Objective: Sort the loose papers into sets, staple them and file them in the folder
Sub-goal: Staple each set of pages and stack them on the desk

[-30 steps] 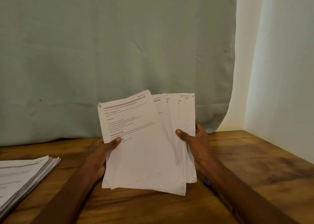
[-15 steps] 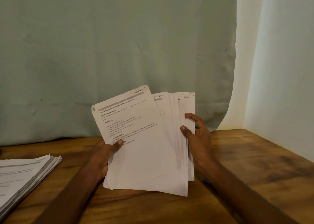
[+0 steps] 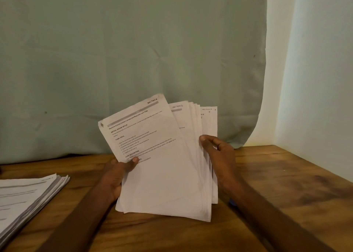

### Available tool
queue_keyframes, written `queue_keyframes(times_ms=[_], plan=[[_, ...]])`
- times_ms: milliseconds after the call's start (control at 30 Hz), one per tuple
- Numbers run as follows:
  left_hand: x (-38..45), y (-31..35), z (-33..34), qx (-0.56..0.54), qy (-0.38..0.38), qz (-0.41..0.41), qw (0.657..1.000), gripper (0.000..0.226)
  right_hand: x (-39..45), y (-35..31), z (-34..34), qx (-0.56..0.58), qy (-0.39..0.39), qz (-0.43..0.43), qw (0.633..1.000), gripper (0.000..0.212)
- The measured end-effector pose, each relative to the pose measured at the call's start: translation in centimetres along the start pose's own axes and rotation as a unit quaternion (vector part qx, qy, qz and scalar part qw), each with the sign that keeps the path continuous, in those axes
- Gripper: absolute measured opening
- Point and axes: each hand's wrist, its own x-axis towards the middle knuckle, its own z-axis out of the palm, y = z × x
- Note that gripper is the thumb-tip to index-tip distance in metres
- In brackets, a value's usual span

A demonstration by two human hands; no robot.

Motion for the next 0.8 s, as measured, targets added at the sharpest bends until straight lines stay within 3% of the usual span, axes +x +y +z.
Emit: queue_keyframes(times_ms=[200,433,667,800], plan=[[-0.2,0.0,0.2,-0.028,-0.032,0.001,0.999,0.047,-0.3,0.3,0.1,-0.009,-0.054,0.022,0.998,0.018],[-0.5,0.0,0.3,-0.036,-0.03,-0.007,0.999,0.036,-0.1,0.4,0.0,-0.021,-0.047,0.03,0.998,0.02],[-0.9,0.3,1.0,-0.042,-0.027,-0.012,0.999,0.055,-0.2,0.2,-0.1,0.012,-0.025,0.05,0.998,0.026],[-1.0,0.4,1.1,-0.043,-0.019,-0.01,0.999,0.057,-0.2,0.1,-0.2,0.036,-0.021,0.068,0.997,0.014]])
